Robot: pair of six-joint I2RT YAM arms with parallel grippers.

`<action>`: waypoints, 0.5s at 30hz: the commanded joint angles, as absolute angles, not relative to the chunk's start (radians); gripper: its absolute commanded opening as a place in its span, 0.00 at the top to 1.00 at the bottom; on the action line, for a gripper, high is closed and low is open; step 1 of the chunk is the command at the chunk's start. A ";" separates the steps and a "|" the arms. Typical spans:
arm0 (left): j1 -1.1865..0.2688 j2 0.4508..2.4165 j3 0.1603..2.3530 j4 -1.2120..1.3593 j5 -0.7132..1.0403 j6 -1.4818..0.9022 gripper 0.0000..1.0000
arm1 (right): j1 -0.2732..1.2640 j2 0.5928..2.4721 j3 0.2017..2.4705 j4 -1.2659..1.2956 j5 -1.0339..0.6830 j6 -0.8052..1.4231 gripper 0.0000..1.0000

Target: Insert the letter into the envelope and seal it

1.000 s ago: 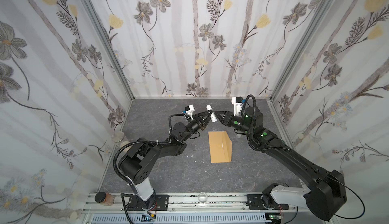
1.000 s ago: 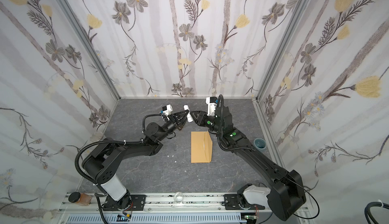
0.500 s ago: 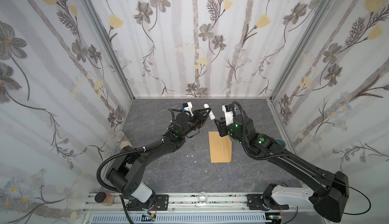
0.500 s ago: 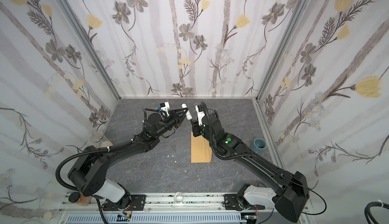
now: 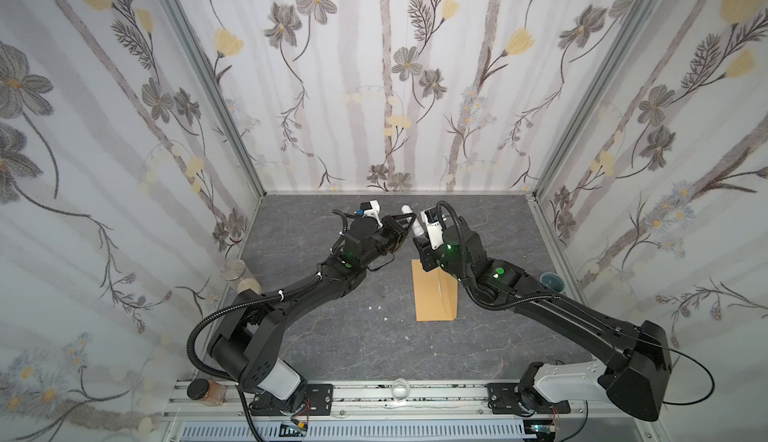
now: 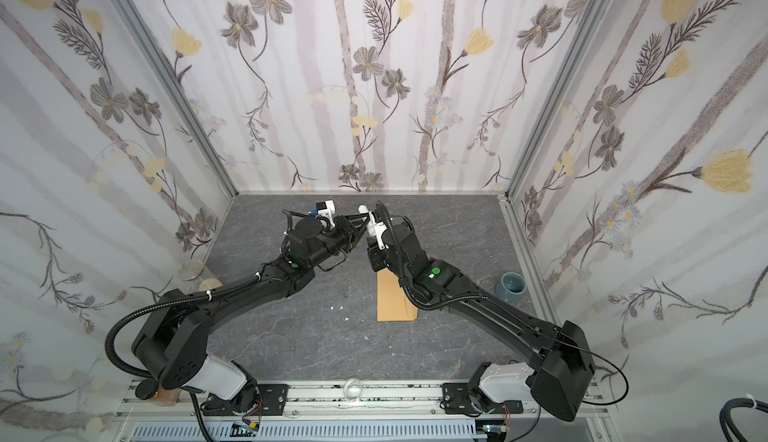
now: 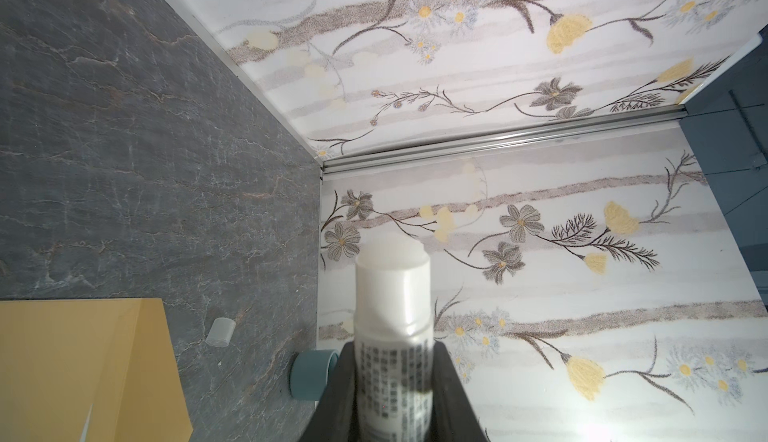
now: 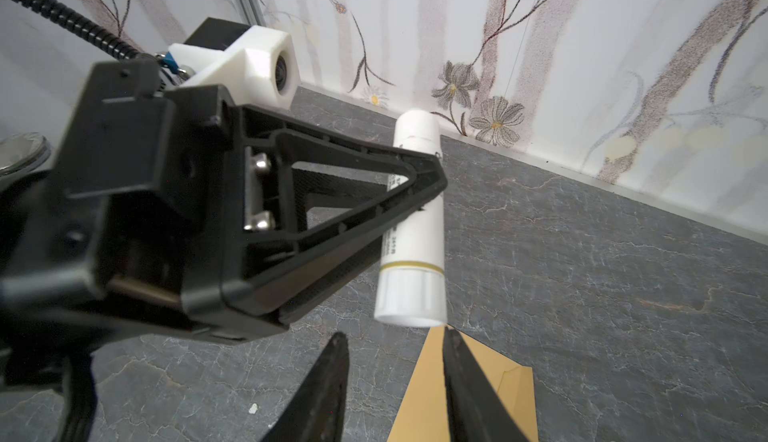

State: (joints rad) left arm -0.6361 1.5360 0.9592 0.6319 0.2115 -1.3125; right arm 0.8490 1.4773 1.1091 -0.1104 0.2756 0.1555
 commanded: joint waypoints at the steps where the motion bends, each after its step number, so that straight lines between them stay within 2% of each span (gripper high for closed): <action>1: -0.636 1.528 0.971 0.644 0.215 -1.295 1.00 | 0.848 1.489 1.121 -0.051 0.292 0.139 0.61; 4: -0.636 1.524 0.971 0.644 0.218 -1.297 1.00 | 0.850 1.496 1.121 -0.039 0.304 0.133 0.61; 9: -0.637 1.521 0.971 0.644 0.222 -1.299 1.00 | 0.848 1.520 1.143 -0.038 0.323 0.124 0.68; 15: -0.637 1.516 0.968 0.645 0.226 -1.308 1.00 | 0.848 1.541 1.161 -0.039 0.328 0.109 0.66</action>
